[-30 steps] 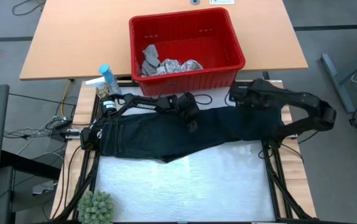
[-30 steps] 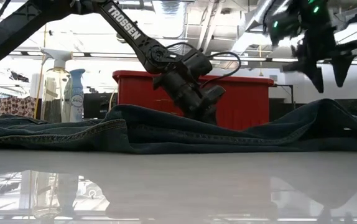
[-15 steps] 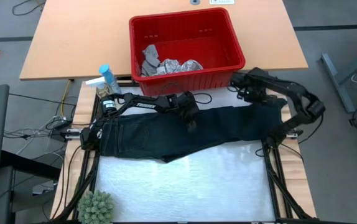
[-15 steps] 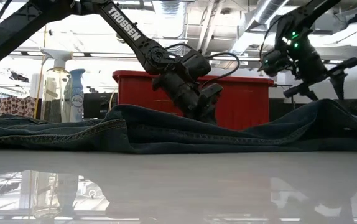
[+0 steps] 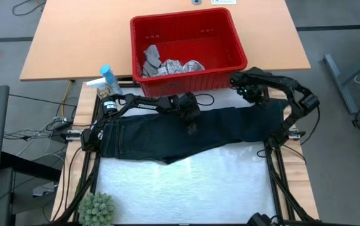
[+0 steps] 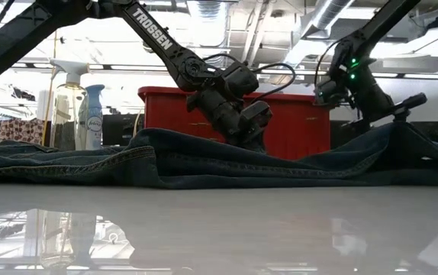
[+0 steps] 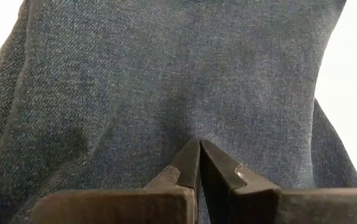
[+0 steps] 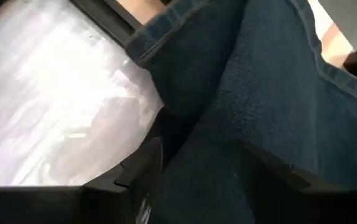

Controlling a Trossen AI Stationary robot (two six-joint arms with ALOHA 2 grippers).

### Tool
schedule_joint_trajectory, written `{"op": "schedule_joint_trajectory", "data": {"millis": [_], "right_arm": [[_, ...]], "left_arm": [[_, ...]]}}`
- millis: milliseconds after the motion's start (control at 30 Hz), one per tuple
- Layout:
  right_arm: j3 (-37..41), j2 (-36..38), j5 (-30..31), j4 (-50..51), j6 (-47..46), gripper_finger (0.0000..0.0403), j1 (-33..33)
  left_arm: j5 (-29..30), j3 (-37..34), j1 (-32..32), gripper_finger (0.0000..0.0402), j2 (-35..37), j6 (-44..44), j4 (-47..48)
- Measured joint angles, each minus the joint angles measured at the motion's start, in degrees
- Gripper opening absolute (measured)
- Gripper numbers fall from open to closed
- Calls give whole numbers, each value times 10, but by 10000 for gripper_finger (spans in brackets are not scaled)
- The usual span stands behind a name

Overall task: Fold Laundry from Bin
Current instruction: Fold the blue jeans

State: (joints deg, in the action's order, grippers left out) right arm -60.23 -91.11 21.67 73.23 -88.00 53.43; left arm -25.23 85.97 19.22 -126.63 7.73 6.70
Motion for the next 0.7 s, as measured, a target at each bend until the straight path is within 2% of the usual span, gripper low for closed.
{"op": "schedule_joint_trajectory", "data": {"millis": [200, 333, 700], "right_arm": [[0, -29, -6, 1, -26, 204, 2], [0, -38, -7, 19, -34, 173, 12], [0, -26, 10, 31, -52, 16, 9]], "left_arm": [[0, 0, 1, 0, 0, -3, 0], [0, 0, 2, 0, 0, -19, 0], [1, 0, 2, 0, 0, -40, 0]]}}
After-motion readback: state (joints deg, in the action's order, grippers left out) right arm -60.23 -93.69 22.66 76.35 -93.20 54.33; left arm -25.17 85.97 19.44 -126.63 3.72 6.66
